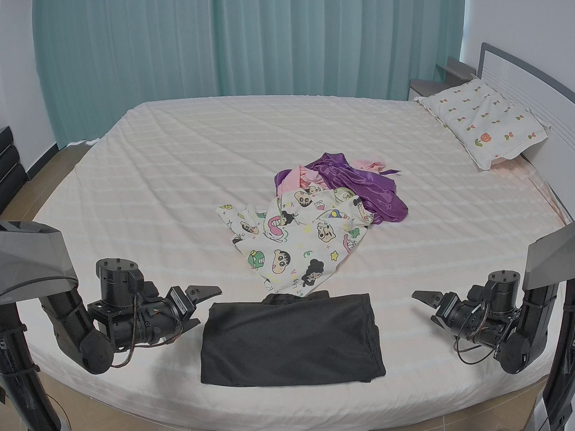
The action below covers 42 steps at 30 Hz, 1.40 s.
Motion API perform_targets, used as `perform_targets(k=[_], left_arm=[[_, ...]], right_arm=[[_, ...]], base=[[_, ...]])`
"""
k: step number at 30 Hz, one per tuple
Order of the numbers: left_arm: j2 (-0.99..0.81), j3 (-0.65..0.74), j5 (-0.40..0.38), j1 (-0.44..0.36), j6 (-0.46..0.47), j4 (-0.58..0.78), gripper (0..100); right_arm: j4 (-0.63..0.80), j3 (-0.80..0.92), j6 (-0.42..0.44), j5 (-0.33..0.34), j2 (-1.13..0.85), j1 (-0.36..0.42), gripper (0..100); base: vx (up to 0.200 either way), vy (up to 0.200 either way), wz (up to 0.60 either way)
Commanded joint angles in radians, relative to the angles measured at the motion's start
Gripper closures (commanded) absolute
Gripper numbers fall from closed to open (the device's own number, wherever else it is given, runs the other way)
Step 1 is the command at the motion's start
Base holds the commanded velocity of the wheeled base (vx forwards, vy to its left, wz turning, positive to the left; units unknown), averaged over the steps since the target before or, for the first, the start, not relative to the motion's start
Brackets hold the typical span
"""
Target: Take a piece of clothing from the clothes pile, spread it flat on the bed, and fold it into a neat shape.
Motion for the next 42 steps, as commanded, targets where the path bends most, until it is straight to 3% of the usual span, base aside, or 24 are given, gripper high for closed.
perform_targets(k=[1, 3, 16, 21, 22, 34, 42], left_arm=[[0.078, -0.024, 0.006, 0.007, 0.003, -0.059, 0], [0.115, -0.030, 0.006, 0.003, 0.002, -0.100, 0], [0.163, -0.085, 0.011, -0.020, 0.002, -0.100, 0], [0.198, -0.124, 0.034, -0.020, 0.000, -0.100, 0], [0.201, -0.130, 0.046, -0.022, 0.000, -0.100, 100], [0.201, -0.119, 0.072, -0.020, -0.011, -0.108, 100], [0.203, -0.125, 0.094, -0.020, -0.034, -0.112, 100]], right_arm=[[-0.010, 0.002, -0.001, -0.037, 0.001, 0.049, 0], [-0.010, 0.001, -0.003, -0.069, 0.002, 0.064, 0], [-0.010, 0.001, 0.000, -0.072, -0.007, 0.086, 0], [-0.010, 0.018, 0.002, -0.074, -0.024, 0.144, 0], [-0.010, 0.019, 0.002, -0.074, -0.027, 0.158, 0], [-0.008, 0.130, -0.008, -0.058, -0.041, 0.327, 0], [-0.010, 0.130, -0.049, -0.040, -0.001, 0.382, 0]], base=[[0.000, 0.000, 0.00], [0.000, 0.000, 0.00], [0.000, 0.000, 0.00], [0.000, 0.000, 0.00], [0.000, 0.000, 0.00], [0.000, 0.000, 0.00], [0.000, 0.000, 0.00]])
